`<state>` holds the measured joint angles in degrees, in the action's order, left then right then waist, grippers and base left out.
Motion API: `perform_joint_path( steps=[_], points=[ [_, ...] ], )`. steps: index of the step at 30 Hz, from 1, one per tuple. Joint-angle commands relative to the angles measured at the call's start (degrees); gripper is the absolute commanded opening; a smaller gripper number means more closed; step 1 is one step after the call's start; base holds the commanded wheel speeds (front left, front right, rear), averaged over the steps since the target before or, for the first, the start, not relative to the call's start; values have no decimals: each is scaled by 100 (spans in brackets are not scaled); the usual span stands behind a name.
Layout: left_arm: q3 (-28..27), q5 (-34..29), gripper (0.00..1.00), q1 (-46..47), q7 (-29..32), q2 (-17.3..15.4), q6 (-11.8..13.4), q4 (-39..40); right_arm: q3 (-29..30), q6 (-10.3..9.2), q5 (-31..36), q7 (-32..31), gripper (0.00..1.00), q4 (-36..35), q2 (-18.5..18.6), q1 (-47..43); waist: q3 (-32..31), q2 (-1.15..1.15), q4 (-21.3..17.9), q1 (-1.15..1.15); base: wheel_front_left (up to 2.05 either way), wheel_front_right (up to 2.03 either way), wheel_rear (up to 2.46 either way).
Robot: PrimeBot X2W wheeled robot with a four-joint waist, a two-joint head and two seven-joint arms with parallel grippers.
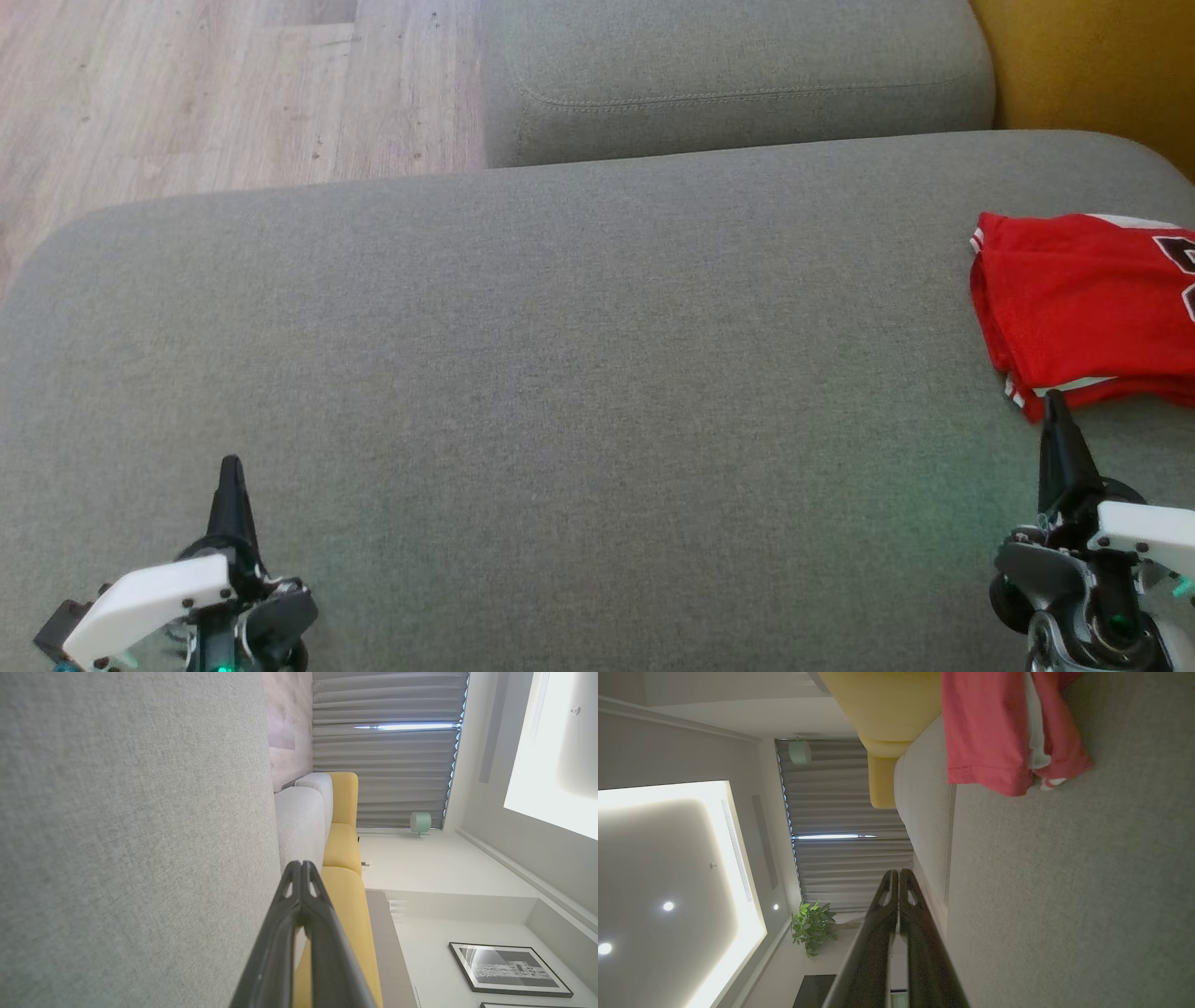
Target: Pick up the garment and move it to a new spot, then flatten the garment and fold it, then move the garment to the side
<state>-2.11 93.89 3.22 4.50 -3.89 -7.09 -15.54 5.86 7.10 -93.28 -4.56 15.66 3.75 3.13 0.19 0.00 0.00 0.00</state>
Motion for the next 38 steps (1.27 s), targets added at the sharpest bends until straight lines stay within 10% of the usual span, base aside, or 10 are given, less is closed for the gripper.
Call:
perform_joint_path(
  steps=[1,38],
  points=[
    [-221,11,0,279,22,-57,-40,160,-106,39,-32,-54,0,-174,37,290,-1,0,0,0,0,0,0],
    [-302,-57,0,285,88,1,-40,156,-40,39,24,-107,0,-170,-10,296,-1,0,0,0,0,0,0]
  ],
)
